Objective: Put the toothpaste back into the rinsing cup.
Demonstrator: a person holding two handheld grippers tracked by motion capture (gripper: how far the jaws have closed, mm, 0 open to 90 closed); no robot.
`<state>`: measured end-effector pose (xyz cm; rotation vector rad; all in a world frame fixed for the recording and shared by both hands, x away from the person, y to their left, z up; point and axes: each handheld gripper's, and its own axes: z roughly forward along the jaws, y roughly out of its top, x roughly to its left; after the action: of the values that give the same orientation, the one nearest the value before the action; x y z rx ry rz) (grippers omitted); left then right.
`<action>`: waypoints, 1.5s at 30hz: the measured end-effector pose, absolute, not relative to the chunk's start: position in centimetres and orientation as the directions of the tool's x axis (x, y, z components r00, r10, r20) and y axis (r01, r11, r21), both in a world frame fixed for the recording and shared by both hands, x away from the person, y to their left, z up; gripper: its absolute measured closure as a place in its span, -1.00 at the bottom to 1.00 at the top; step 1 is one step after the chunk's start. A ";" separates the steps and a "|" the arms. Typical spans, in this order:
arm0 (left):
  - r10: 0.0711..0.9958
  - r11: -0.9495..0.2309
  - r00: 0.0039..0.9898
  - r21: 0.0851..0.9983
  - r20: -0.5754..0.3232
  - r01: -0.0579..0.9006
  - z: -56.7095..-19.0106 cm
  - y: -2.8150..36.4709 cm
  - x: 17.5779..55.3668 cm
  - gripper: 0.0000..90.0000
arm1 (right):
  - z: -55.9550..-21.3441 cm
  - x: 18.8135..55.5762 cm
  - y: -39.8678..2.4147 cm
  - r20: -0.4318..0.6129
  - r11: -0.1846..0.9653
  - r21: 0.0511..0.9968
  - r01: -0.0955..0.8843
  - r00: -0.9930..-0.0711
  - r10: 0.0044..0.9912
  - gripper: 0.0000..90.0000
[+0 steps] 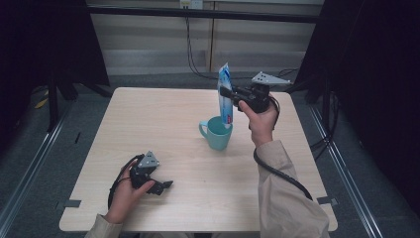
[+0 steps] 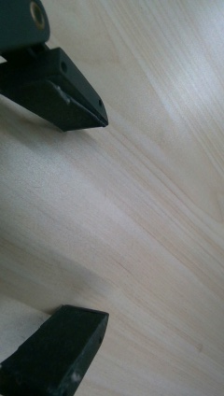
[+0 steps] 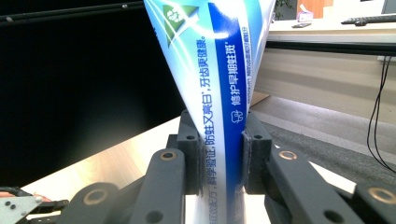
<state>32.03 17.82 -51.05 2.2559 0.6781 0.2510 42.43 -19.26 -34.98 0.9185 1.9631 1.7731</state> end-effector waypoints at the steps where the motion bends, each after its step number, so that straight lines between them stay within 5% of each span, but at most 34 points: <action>1: 0.542 -0.575 0.840 0.717 -0.027 0.394 -51.1 17.8 32.0 -0.86 | -35.0 42.4 -19.3 0.169 0.012 0.972 0.235 -0.733 0.659 0.65; 45: 0.541 -0.577 0.841 0.715 -0.029 0.396 -51.0 17.8 32.0 -0.86 | -38.9 43.0 -18.4 0.180 0.024 0.965 0.262 -0.724 0.666 0.64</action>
<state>32.02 17.83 -51.04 2.2583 0.6783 0.2468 43.03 -18.37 -38.91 0.9492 1.9847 1.7499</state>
